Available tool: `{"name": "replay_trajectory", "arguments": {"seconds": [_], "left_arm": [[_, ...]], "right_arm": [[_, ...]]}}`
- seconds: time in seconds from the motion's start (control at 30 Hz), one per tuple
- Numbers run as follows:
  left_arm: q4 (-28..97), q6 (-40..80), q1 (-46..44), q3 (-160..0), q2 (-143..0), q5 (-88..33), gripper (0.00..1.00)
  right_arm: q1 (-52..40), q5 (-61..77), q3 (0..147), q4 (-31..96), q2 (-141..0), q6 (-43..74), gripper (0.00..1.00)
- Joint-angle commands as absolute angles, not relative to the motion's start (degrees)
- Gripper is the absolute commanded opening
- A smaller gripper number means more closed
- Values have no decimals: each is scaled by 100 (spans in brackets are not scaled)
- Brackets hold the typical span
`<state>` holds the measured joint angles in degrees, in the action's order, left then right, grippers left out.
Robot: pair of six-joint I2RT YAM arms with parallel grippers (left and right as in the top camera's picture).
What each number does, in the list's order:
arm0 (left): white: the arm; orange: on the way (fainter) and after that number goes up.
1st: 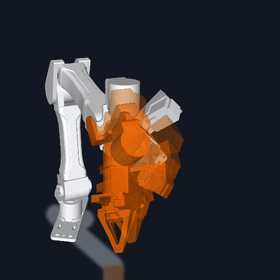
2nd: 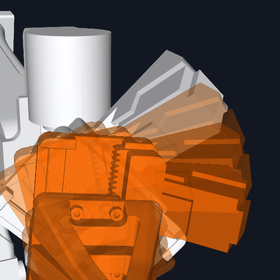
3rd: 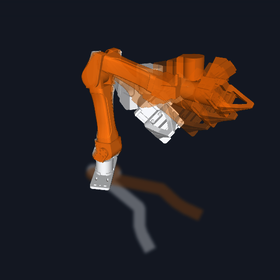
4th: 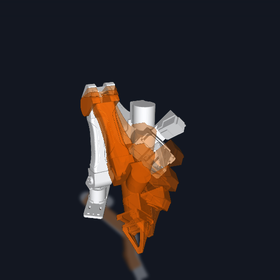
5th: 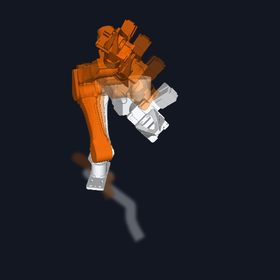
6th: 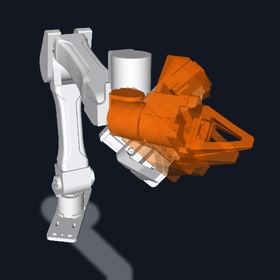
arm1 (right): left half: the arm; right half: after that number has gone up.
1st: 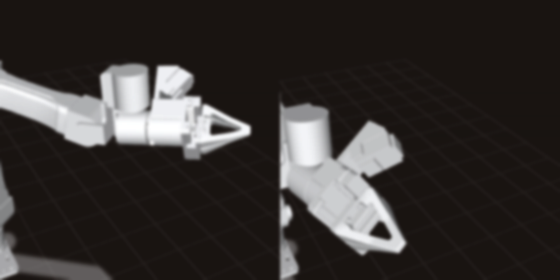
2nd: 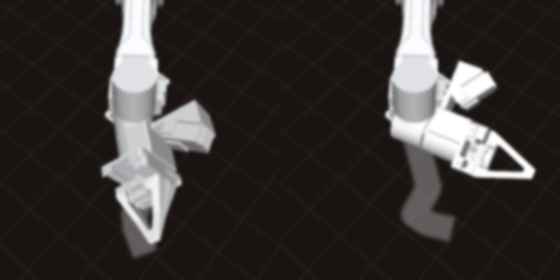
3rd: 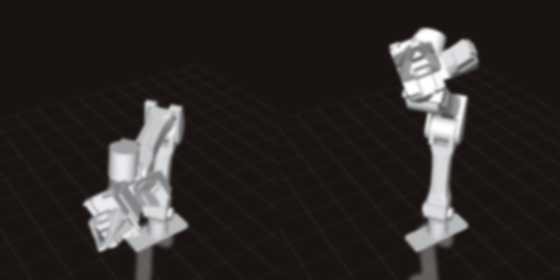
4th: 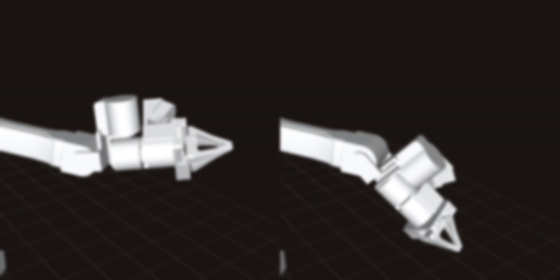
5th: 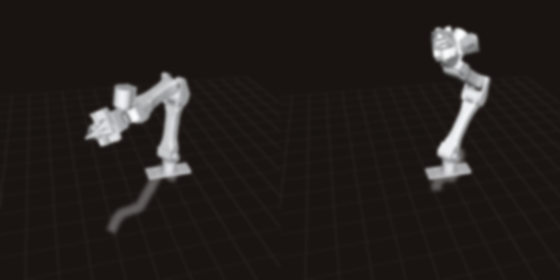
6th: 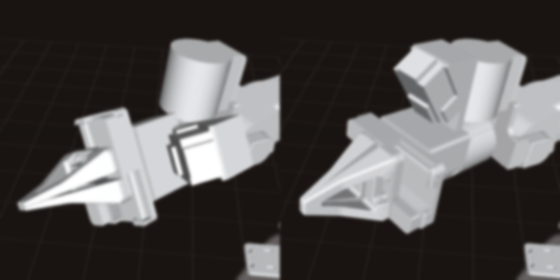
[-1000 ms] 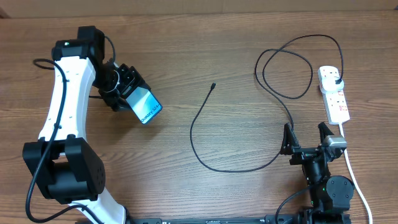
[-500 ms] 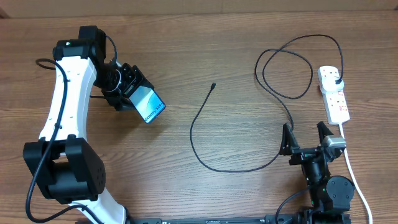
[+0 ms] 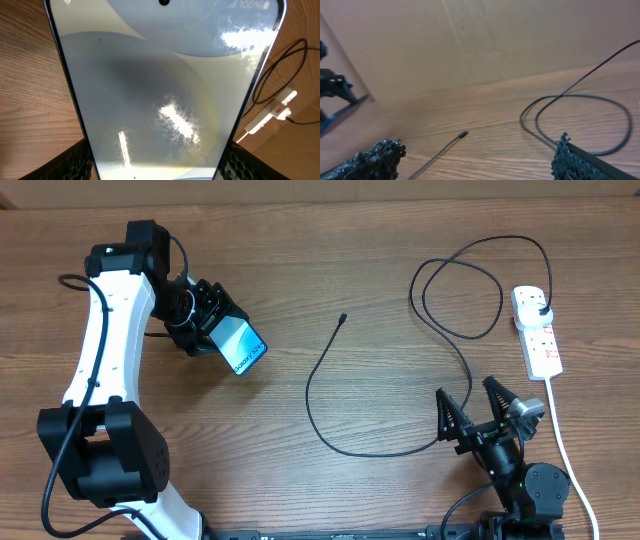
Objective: Plug charger to phone and switch on socket
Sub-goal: 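Move the right gripper toward the black cable's USB-C end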
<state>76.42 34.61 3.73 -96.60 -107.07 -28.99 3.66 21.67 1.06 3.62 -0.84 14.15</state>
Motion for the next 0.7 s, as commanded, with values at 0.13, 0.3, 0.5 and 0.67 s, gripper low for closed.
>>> {"name": "replay_trajectory", "arguments": {"seconds": [0.13,0.3,0.5,0.67], "left_arm": [[7601,3476,373,-9765,-10584,-3114,66],[7603,3476,373,-9765,-10586,-3114,66],[7601,3492,373,-9765,-10586,-3114,66],[7596,3542,373,-9765,-10586,-3118,66]], "right_arm": [[338,3015,279,427,-58,2130,100],[338,3387,460,735,-228,2147,100],[338,3402,1015,1068,-751,2139,100],[338,3426,1769,1435,-1640,2121,100]]}}
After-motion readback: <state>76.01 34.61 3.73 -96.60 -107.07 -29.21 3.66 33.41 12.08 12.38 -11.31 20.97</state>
